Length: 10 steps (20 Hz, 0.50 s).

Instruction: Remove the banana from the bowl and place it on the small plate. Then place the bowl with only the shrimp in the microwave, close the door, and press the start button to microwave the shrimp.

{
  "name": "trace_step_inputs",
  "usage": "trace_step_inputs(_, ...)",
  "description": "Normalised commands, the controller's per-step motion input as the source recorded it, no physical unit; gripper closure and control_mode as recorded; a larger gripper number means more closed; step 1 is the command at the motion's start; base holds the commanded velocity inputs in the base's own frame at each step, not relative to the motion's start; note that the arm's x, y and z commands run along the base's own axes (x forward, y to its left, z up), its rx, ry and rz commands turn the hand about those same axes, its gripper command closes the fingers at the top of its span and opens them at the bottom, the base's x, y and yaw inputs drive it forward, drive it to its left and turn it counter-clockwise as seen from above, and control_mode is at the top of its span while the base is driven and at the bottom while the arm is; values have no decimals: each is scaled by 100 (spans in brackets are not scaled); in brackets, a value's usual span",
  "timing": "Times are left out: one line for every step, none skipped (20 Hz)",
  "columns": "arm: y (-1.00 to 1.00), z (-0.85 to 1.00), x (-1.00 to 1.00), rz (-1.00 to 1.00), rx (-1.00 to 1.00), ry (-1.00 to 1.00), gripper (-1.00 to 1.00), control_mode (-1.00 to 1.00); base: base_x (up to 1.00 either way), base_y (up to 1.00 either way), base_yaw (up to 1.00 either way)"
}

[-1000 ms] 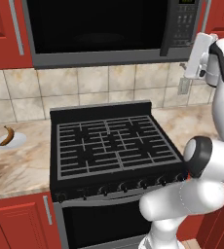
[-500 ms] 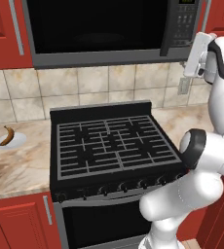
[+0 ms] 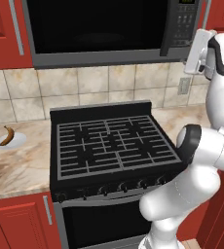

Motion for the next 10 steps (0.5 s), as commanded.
trace_step_inputs(0,-5,26,0,0,3,-100,-100,0,0,0)
trace_step_inputs(0,-6,26,0,0,3,-100,-100,0,0,0)
trace_step_inputs(0,-13,23,0,0,2,-100,-100,0,0,0)
trace_step_inputs(0,-17,23,0,0,1,-100,-100,0,0,0)
trace_step_inputs(0,-16,21,0,0,1,-100,-100,0,0,0)
trace_step_inputs(0,-19,21,0,0,0,-100,-100,0,0,0)
trace_step_inputs(5,-21,21,0,0,0,-100,-100,0,0,0)
trace_step_inputs(5,-16,23,0,0,0,-100,-100,0,0,0)
trace_step_inputs(7,-16,24,0,0,0,-100,-100,0,0,0)
trace_step_inputs(10,-11,26,0,0,0,-100,-100,0,0,0)
